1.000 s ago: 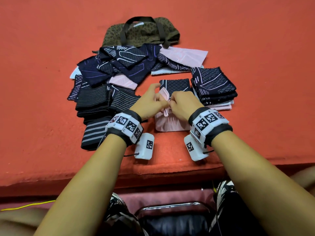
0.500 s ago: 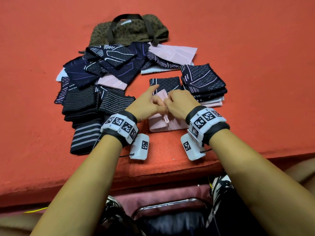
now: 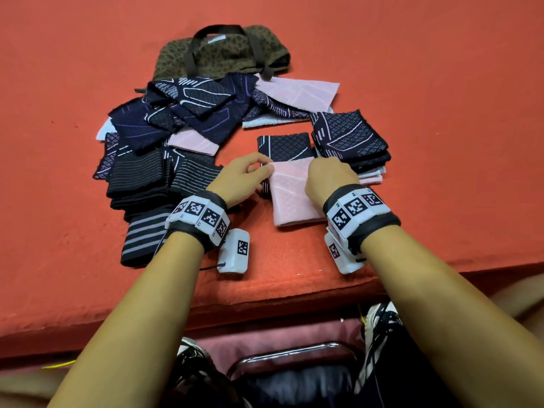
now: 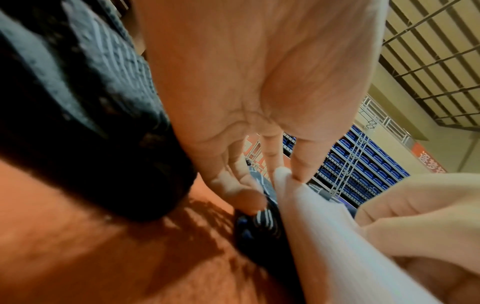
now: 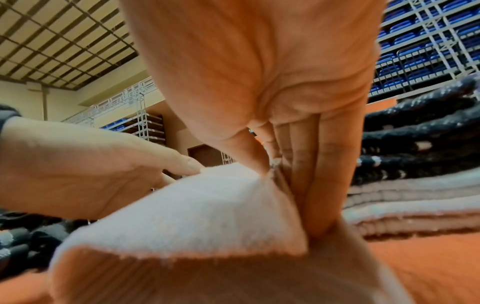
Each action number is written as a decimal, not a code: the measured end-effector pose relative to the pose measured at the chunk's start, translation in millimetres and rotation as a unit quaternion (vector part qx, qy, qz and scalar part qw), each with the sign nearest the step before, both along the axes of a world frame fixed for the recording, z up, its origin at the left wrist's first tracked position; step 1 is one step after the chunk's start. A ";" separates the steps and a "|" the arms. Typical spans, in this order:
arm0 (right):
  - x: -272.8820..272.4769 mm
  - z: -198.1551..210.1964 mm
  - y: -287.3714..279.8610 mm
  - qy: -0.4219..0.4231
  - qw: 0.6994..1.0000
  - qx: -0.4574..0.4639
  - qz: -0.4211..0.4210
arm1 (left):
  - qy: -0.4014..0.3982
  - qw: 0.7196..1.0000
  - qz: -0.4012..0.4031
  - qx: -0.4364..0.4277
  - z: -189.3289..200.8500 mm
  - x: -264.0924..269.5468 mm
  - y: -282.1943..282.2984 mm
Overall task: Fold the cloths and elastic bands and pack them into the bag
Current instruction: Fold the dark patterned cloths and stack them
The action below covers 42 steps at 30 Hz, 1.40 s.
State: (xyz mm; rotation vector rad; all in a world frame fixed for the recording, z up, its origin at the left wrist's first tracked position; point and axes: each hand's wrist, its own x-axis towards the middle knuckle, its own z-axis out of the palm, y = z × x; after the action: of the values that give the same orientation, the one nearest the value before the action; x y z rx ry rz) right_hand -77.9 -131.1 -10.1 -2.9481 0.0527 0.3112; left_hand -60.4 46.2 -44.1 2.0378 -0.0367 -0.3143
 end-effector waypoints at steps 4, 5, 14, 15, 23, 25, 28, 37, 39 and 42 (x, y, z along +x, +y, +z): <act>-2.2 -0.8 -3.8 -0.009 1.000 -0.016 0.004 | 0.021 0.998 -0.042 -0.032 3.6 -2.8 -3.0; -2.5 -0.7 -3.4 -0.009 1.000 -0.019 0.002 | 0.015 0.999 -0.045 -0.025 4.9 -4.1 -4.8; -4.4 0.2 -1.3 0.017 0.997 -0.072 0.006 | 0.003 0.998 -0.055 -0.024 7.9 -5.7 -12.9; -4.7 0.5 -1.4 0.019 0.997 -0.078 0.008 | -0.001 0.999 -0.047 -0.018 6.6 -5.0 -12.5; -2.1 0.1 -3.2 0.017 0.999 -0.040 0.003 | -0.031 0.999 -0.002 -0.018 1.3 1.6 -9.0; -0.4 -1.2 -2.8 0.025 1.000 -0.019 -0.002 | -0.043 0.999 0.005 -0.018 1.3 1.5 -8.3; 2.5 -5.3 -5.5 0.034 0.999 0.009 -0.012 | -0.053 0.999 -0.001 -0.008 0.4 0.5 -8.9; 3.5 -13.0 -2.3 0.009 1.000 0.017 -0.014 | 0.016 0.997 -0.065 -0.048 6.3 -3.5 -5.1; 2.1 -14.2 -1.0 -0.009 1.000 0.009 -0.009 | 0.055 0.993 -0.071 -0.070 8.4 -4.9 -3.4; 0.9 -15.0 0.1 -0.026 1.000 0.001 0.019 | 0.055 0.993 -0.075 -0.066 9.4 -6.0 -3.6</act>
State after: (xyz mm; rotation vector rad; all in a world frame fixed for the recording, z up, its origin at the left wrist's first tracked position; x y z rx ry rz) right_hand -77.0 -131.0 -25.1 -2.9566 -0.0091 0.2407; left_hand -66.4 42.6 -34.6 1.8881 -0.1408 -0.5047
